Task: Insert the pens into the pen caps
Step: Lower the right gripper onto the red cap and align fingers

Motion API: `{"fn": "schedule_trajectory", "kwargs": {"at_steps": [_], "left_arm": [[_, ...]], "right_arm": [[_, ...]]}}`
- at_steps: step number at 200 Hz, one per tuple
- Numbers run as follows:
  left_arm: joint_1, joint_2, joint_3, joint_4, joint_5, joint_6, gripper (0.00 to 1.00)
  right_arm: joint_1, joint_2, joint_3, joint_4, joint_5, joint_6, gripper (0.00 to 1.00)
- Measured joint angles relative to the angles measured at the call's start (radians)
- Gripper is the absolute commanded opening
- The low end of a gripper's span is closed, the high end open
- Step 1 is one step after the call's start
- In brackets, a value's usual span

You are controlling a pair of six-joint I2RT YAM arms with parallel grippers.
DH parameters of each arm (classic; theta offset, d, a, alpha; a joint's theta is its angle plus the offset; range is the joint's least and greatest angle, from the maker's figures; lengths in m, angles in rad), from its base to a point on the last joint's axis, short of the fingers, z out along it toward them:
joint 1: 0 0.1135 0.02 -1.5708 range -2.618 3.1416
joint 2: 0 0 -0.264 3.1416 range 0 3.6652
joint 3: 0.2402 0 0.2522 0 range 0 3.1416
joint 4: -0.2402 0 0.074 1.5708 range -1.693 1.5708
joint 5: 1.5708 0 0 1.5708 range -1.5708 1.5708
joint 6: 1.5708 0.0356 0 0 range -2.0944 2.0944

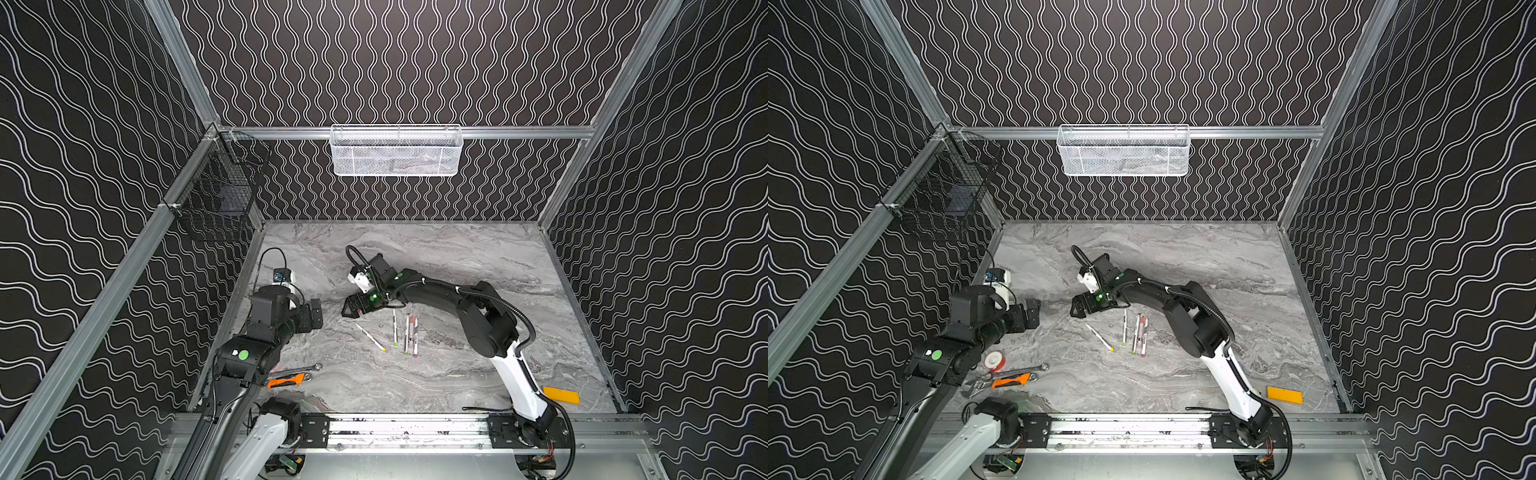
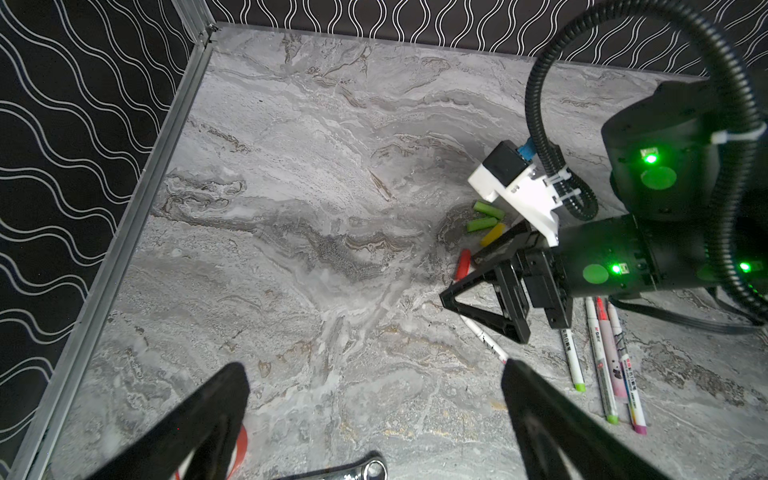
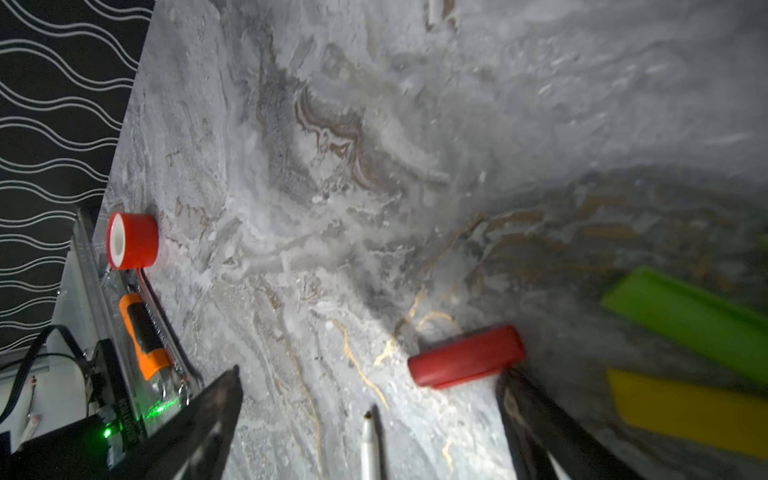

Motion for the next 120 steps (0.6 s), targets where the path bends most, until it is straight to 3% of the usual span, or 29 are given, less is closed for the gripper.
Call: {"fn": "schedule_trajectory", "kwargs": {"at_steps": [56,120], "left_arm": [[0.000,0.003,0.000,0.000,0.000,0.000,0.99],[0.001,-0.008,0.000,0.000,0.003,0.000,0.99]], "right_arm": [[-0.006,0.043,0.072,-0.020,0.021,0.000,0.95],[0.001,0.072,0.131,-0.082,0.124,0.000,0.77]]}}
